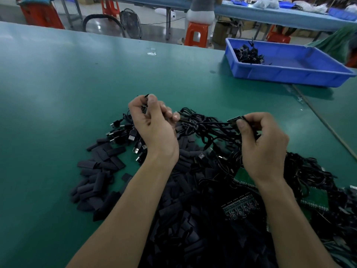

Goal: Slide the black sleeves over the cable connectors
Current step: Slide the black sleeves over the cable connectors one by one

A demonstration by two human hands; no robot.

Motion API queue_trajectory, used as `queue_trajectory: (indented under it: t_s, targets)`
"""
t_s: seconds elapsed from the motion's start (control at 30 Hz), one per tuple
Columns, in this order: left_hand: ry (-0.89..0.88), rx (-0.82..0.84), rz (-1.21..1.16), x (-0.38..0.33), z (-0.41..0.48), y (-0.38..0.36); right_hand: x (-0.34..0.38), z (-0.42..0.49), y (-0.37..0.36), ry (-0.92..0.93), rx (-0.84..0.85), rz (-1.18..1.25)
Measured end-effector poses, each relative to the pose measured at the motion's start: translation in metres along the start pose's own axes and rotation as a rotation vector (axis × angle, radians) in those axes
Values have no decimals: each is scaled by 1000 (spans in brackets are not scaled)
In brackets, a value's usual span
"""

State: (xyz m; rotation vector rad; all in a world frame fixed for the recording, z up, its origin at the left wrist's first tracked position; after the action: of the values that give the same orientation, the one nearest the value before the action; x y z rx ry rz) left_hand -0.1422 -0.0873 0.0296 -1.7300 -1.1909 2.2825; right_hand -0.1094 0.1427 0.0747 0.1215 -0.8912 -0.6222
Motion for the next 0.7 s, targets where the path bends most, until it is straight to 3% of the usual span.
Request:
queue_trajectory:
  t_s: [0.13,0.3,0.4,0.5,0.6,0.7]
  targets:
    - [84,55,74,12,-4,-10,-2,3,-7,-35,139,10]
    - [171,199,83,25,-15,-27,1,2,-32,-23,482,-214]
    - [206,321,88,31,-26,-41,2,8,-40,-46,565,-236]
    - [114,447,227,37,-49,-55,0,12,-45,-52,512,-211]
    - [-212,581,502,31,-89,-64,-12,15,-41,-118,379,-111]
    - [-372,907,669,37,-131,-66,-24,17,-27,-176,194,72]
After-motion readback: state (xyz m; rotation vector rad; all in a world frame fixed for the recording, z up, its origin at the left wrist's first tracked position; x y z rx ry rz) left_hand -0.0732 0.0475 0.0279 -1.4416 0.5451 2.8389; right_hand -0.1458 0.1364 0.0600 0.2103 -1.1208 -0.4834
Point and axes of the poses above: each hand's wrist, its own z-axis towards the middle knuckle, its own y-axis out of the back of the hand, x = y × z, the point moved 8 cm from there along z, towards the middle knuckle, and after that the axes turned 12 degrees about z, right-handed, at the moved point
